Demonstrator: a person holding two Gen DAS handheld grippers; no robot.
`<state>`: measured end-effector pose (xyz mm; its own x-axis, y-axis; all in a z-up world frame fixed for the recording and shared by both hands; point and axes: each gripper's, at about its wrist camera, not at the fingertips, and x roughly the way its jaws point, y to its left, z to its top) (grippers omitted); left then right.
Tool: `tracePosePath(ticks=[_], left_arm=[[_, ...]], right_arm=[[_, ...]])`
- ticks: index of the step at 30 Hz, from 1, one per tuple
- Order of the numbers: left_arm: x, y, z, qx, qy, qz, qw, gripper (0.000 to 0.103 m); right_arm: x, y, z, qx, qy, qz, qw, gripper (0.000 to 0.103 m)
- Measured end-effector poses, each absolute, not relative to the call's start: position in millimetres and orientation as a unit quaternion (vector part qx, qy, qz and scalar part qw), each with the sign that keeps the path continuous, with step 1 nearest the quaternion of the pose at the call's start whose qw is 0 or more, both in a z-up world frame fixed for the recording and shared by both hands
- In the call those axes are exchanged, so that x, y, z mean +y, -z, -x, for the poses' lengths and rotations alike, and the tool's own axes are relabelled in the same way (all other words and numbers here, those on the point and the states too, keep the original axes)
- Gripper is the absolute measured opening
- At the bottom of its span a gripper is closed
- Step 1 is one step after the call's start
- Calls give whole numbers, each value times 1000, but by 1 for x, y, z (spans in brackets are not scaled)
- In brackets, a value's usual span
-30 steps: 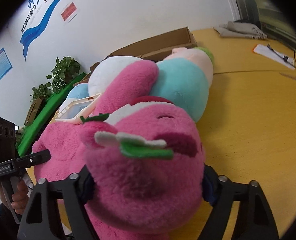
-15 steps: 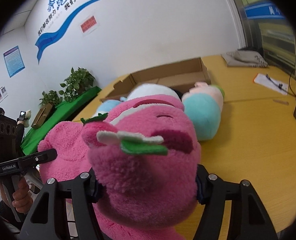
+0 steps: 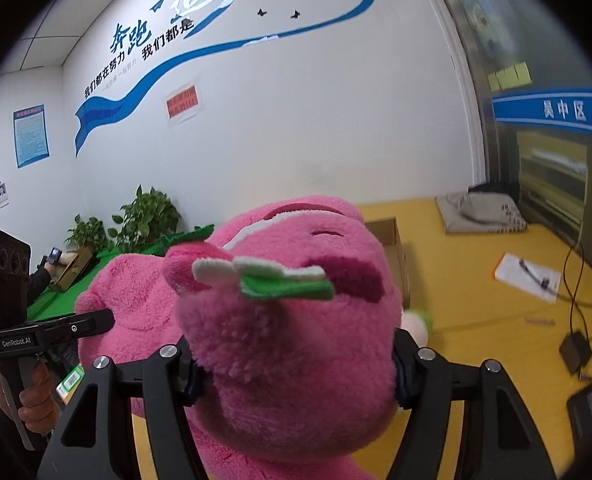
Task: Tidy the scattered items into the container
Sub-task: 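Lift the pink bear with both grippers and carry it over the box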
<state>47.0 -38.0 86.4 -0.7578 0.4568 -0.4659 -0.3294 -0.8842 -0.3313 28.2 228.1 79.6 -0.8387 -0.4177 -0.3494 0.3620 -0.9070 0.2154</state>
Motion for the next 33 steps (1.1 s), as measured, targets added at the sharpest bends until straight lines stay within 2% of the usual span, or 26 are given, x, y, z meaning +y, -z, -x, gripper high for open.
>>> tracePosePath(ticks=[15, 20, 26, 30, 33], left_arm=[[-97, -124, 167, -90, -938, 278, 185, 49], [-105, -114, 263, -89, -933, 298, 181, 49], [-108, -50, 378, -90, -910, 367, 172, 50], [-107, 38, 446, -99, -874, 450, 151, 51], [-100, 108, 469, -88, -843, 511, 142, 51]], right_arm=[[195, -124, 164, -111, 956, -176, 207, 67], [191, -119, 246, -134, 953, -189, 197, 67], [188, -65, 349, -173, 939, -250, 162, 67], [190, 1, 411, -200, 917, -321, 127, 68], [183, 58, 441, -186, 889, -407, 97, 68]])
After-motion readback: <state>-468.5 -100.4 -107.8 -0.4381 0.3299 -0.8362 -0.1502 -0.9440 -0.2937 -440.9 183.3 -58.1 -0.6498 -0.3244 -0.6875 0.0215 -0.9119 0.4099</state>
